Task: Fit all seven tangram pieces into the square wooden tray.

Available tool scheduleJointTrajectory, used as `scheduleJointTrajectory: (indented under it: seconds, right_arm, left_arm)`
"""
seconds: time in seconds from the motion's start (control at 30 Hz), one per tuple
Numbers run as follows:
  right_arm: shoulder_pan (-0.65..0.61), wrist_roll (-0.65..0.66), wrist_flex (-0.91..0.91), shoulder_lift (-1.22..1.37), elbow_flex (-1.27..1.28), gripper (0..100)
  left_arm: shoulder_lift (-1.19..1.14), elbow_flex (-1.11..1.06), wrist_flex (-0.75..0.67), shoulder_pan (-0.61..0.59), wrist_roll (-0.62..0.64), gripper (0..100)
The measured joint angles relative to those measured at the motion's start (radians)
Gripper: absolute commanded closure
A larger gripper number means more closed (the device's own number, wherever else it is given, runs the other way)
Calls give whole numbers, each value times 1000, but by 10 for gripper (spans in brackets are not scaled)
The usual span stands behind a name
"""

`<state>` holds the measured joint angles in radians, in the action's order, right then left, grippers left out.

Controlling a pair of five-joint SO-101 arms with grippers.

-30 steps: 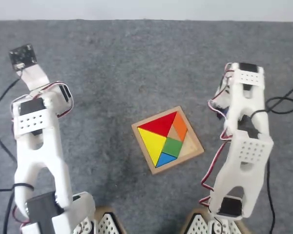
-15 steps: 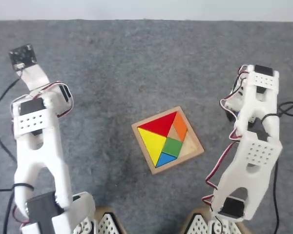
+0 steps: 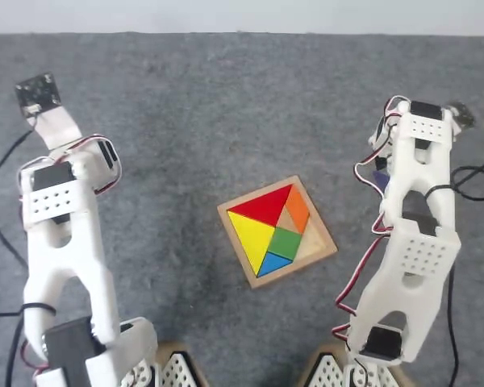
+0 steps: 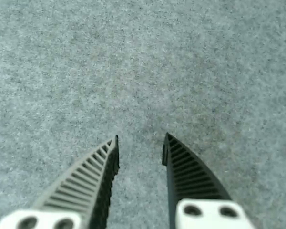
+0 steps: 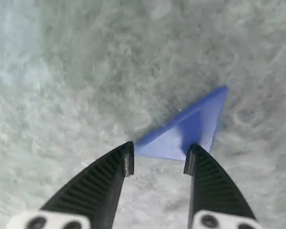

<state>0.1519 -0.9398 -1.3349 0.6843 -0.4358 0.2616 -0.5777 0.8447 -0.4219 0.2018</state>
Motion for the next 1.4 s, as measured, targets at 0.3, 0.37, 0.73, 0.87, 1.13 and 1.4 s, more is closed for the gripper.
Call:
scheduleJointTrajectory:
  seconds: [0.3, 0.37, 0.73, 0.87, 1.13, 1.4]
  right_arm:
    - [-2, -78, -130, 5, 0, 706]
    - [-2, -78, -150, 5, 0, 706]
    - [-5, -87, -78, 28, 0, 705]
    - [-3, -121, -26, 28, 0, 704]
    - [25, -137, -14, 75, -81, 703]
    - [29, -127, -40, 172, -166, 753]
  left_arm:
    - [0, 0, 0, 0, 0, 848]
    - [0, 0, 0, 0, 0, 848]
    - [0, 0, 0, 0, 0, 848]
    - [0, 0, 0, 0, 0, 848]
    - [0, 0, 0, 0, 0, 848]
    - [0, 0, 0, 0, 0, 848]
